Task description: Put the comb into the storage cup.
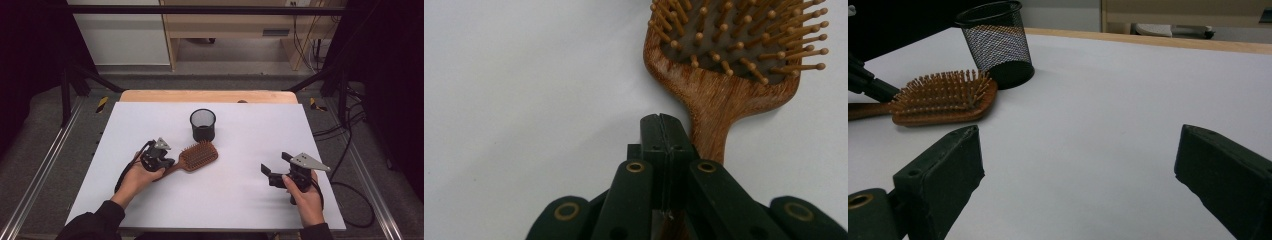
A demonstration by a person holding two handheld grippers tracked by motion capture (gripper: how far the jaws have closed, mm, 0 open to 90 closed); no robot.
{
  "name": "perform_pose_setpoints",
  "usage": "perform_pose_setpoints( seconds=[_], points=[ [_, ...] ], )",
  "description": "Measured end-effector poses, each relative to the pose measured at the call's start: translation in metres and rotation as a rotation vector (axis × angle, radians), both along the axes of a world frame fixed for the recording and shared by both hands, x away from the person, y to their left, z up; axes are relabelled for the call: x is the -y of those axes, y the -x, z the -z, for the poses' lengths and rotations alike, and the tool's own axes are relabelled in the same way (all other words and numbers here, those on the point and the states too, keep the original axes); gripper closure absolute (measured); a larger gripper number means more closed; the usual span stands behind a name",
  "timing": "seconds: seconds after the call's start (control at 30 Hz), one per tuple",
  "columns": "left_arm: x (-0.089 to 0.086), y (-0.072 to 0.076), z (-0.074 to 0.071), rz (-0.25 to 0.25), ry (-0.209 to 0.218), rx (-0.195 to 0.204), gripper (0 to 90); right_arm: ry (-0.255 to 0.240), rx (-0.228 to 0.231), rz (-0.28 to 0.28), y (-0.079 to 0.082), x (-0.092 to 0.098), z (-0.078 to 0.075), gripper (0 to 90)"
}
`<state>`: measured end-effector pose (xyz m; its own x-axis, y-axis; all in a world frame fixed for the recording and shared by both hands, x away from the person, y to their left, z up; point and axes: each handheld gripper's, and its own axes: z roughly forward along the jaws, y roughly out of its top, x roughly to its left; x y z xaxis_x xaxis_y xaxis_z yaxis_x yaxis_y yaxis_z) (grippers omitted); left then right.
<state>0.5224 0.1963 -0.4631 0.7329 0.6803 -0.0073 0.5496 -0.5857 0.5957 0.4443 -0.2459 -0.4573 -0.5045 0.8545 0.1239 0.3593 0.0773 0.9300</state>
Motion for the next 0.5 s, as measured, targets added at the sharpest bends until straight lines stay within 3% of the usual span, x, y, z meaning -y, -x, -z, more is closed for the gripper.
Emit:
perform_pose_setpoints(
  seconds=[0.5],
  points=[
    [-0.0020,0.0016,-0.0033,0.010,-0.008,-0.010,90.0,-0.001,-0.003,-0.004,-0.0001,-0.0006,0.0002,5.5]
  ],
)
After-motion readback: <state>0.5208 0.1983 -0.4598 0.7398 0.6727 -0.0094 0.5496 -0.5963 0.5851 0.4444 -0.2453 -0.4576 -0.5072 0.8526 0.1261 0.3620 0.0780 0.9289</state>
